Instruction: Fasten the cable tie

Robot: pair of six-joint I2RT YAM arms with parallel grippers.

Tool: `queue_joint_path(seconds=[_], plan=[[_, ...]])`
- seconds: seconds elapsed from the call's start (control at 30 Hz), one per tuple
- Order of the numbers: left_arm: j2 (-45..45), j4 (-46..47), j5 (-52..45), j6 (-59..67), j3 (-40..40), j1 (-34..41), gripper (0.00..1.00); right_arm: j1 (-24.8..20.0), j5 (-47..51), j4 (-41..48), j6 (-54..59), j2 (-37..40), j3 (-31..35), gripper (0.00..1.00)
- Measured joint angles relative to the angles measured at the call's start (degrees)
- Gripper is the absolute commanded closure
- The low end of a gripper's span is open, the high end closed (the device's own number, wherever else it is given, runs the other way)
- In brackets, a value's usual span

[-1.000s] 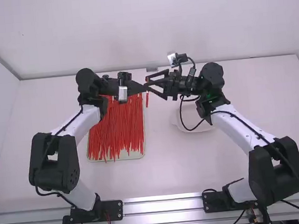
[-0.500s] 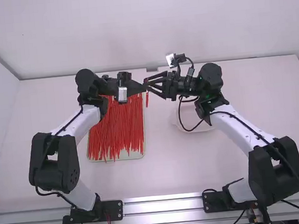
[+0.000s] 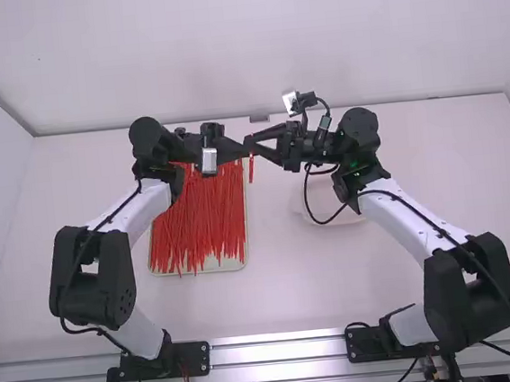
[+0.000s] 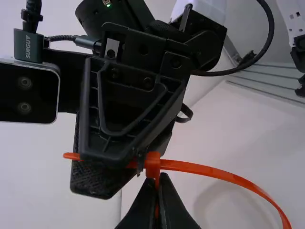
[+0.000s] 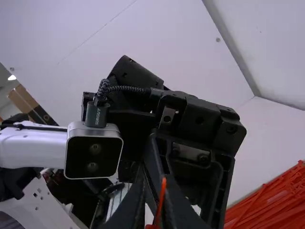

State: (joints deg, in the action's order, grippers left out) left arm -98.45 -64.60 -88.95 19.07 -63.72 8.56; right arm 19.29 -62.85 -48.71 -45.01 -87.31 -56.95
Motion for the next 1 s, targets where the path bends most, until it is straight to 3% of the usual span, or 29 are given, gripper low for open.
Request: queue_joint_path(seconds=[0.1, 1.0], plan=[[0.00, 0.33, 0.00, 0.02, 0.00, 0.02, 0.98, 0.00, 0.00, 0.00, -0.02, 0.00, 0.00, 1.00], [0.00, 2.25, 0.22, -3.52, 0.00, 0.09, 0.98, 0.00, 0.66, 0.26, 0.26, 0.00, 0.00, 1.00]])
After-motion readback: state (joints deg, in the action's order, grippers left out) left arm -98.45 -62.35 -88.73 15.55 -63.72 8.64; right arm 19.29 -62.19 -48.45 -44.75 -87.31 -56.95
